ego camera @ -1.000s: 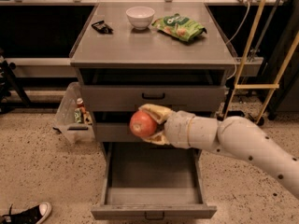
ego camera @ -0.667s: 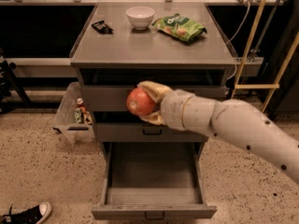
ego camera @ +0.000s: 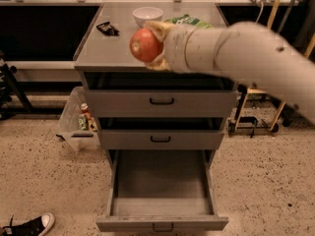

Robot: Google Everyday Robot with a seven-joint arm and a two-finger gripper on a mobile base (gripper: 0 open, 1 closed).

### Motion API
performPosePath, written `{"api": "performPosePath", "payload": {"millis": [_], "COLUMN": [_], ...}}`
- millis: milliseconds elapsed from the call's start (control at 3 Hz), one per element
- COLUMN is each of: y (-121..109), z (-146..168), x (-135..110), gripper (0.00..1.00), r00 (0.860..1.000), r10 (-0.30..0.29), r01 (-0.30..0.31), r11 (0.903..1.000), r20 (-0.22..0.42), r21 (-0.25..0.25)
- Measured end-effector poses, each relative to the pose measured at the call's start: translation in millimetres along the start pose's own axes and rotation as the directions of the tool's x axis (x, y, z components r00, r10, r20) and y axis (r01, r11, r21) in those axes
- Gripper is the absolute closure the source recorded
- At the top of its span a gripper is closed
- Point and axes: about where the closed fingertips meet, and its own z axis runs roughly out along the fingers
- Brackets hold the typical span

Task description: Pick apple from bottom drawer and place on counter

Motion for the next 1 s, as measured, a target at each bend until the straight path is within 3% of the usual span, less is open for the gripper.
{"api": "performPosePath", "payload": {"millis": [333, 667, 1000], "y": [-59, -59, -57], "z": [23, 23, 30], "x": [28, 28, 46], "gripper": [1.00, 1.00, 1.00], "r00": [1.000, 1.000, 0.999], "r10": [0.004, 0.004, 0.035], "r01": [-0.005, -0.005, -0.037], "r11": [0.9960, 0.9960, 0.9945], "r20": [-0.010, -0.010, -0.025], "r21": [-0.089, -0.089, -0.098]}}
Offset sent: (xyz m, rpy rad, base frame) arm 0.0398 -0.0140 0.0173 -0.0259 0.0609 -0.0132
